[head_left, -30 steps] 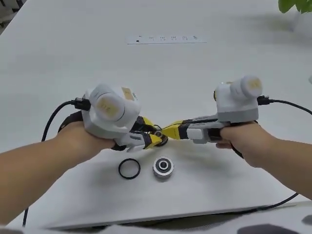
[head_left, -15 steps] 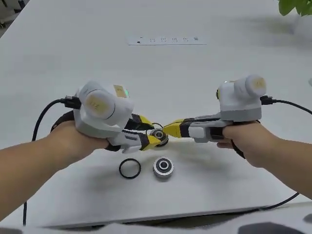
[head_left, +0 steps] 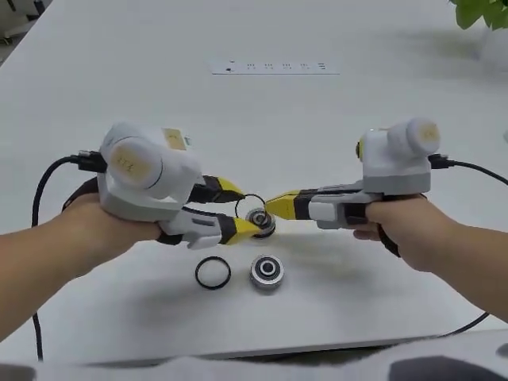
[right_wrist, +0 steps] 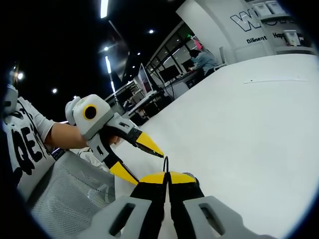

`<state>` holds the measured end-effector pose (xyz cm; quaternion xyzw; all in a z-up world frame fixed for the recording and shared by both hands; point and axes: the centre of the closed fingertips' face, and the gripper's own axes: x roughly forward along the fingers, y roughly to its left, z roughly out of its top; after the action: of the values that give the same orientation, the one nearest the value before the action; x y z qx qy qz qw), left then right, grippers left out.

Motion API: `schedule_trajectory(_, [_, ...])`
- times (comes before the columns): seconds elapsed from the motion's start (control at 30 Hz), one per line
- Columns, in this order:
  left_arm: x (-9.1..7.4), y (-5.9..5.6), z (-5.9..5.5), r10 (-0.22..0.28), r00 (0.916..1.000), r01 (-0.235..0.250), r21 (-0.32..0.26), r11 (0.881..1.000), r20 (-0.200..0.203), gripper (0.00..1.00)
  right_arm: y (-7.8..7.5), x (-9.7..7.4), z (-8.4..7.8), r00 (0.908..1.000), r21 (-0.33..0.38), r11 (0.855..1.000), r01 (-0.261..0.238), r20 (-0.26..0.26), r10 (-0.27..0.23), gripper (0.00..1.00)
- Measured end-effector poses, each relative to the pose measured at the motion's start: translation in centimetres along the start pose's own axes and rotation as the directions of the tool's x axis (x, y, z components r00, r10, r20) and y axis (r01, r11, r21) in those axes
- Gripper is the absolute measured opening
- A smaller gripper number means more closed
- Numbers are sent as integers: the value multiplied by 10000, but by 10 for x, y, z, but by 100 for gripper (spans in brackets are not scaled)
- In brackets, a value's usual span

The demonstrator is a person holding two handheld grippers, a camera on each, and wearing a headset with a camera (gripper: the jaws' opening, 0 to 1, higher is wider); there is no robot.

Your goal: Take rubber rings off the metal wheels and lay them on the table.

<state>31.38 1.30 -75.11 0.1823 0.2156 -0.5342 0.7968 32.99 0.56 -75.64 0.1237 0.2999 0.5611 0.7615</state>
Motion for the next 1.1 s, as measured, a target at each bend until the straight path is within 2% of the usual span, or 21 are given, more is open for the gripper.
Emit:
schedule_trajectory(0.43, [-23, -6, 10, 62, 9987, -57, -101, 9999, 500, 42, 11, 1, 3, 9997, -112, 9996, -249, -8, 249, 0])
schedule_trajectory(0.8, [-39, -13, 6, 49, 9985, -39, -178, 9998, 545, 52, 26, 4, 6, 9985, -232, 9982, -550, -18, 550, 0])
schedule_trajectory(1.1, [-51, -15, 2, 169, 9981, -153, -271, 9995, 588, 57, 36, 6, 7, 9972, -274, 9968, -749, -89, 747, 0])
